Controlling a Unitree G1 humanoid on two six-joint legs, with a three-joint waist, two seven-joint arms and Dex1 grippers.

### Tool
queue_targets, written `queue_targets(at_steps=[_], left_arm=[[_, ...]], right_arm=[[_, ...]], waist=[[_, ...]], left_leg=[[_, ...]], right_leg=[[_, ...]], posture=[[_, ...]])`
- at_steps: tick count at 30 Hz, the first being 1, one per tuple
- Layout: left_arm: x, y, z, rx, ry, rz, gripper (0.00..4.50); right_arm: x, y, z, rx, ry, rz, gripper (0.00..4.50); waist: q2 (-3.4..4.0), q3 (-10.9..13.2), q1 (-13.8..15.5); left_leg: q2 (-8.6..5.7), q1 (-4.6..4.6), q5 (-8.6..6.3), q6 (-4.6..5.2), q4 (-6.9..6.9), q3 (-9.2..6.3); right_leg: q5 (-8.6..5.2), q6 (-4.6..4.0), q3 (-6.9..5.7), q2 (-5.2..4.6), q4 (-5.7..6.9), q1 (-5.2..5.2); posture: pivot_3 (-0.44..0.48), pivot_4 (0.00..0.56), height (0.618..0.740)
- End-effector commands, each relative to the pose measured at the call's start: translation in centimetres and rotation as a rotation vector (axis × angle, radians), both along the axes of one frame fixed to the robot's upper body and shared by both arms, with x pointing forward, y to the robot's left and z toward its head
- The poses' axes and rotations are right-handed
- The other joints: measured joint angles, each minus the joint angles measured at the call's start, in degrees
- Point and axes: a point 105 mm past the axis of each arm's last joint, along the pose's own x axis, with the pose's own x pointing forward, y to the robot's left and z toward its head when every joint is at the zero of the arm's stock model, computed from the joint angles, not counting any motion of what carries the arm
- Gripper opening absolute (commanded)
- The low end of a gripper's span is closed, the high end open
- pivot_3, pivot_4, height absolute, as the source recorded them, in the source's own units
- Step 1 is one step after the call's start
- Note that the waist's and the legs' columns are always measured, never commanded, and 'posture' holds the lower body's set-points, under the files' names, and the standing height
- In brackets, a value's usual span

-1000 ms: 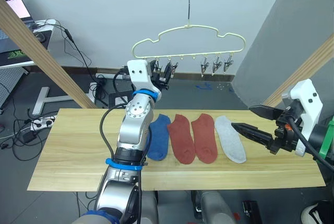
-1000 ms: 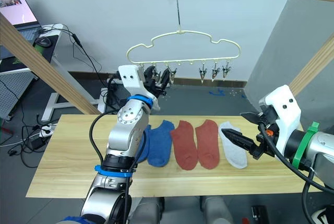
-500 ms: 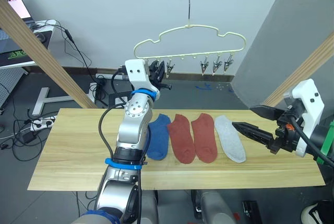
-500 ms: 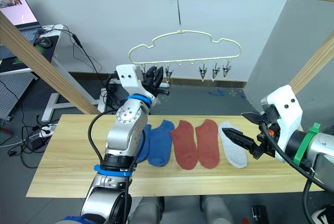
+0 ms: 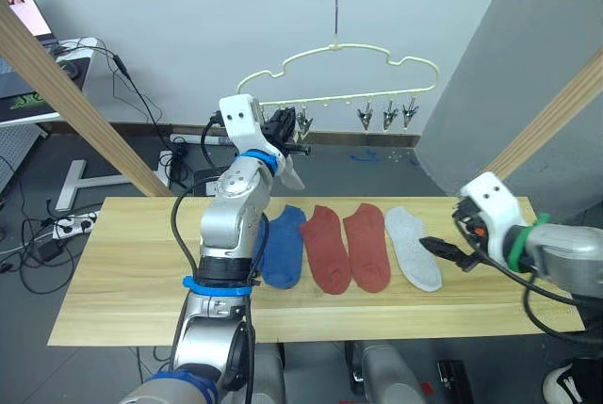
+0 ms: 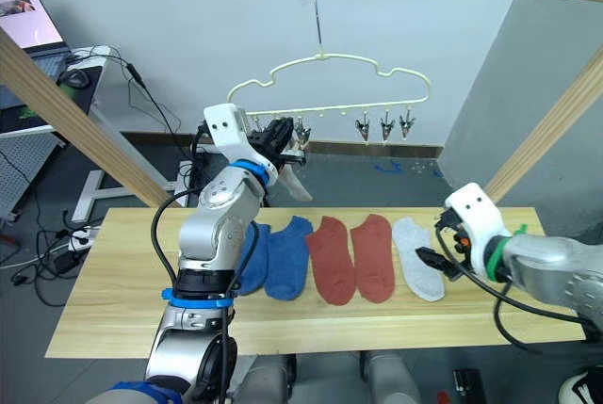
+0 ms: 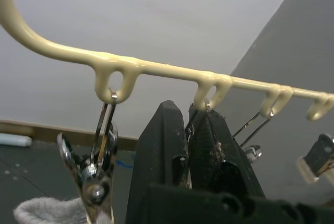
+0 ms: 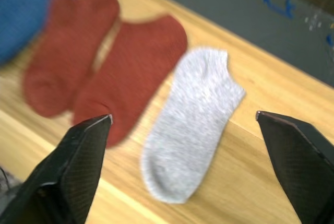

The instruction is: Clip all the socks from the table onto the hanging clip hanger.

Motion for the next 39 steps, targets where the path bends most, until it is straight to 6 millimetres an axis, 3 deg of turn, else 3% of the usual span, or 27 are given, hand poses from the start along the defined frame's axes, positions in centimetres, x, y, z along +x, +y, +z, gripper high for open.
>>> queue_targets(at_steps=[1,8,22,34,39], left_arm=[[-0.6,-0.3,2.1,-0.017,-0.056,-0.024,0.11],[-1.1,-1.0,2.4,-0.025,-0.040,-0.057,0.11],[-1.7,-0.9,2.6,-0.014,-0.015,-0.060,0.11],[-1.9,-0.5,2.5,-0.009,0.002,-0.056,0.11],[-2.0,-0.4,2.4,-0.012,0.015,-0.061,0.11]], right_arm=[[2.0,-0.5,-1.4,-0.067,0.005,0.002,4.48],[4.9,-0.5,-5.0,-0.160,0.055,0.074,4.48],[7.8,-0.3,-8.5,-0.195,0.094,0.133,4.48],[7.4,-0.1,-10.1,-0.212,0.149,0.174,4.48],[7.3,-0.3,-10.2,-0.211,0.158,0.167,2.86]], waist=[[0.00,0.0,0.1],[0.01,0.1,0.5],[0.03,0.3,0.7],[0.01,0.4,1.0],[0.01,0.4,1.2]], left_leg=[[0.00,-0.01,0.00,0.00,0.00,0.00],[0.00,-0.03,-0.01,0.00,-0.06,0.00],[0.00,-0.03,-0.01,0.00,-0.09,-0.02],[-0.01,-0.01,-0.01,-0.01,-0.08,-0.04],[-0.01,-0.01,-0.01,-0.01,-0.09,-0.04]], right_leg=[[0.01,-0.02,0.00,0.00,0.00,0.00],[0.10,-0.17,-0.03,-0.02,-0.08,0.00],[0.14,-0.24,-0.05,-0.03,-0.05,0.00],[0.14,-0.24,-0.07,-0.04,-0.01,0.02],[0.14,-0.24,-0.07,-0.04,-0.01,0.02]], posture=[[-0.021,0.273,0.740],[0.001,0.279,0.740],[0.054,0.294,0.740],[0.084,0.298,0.740],[0.081,0.297,0.740]])
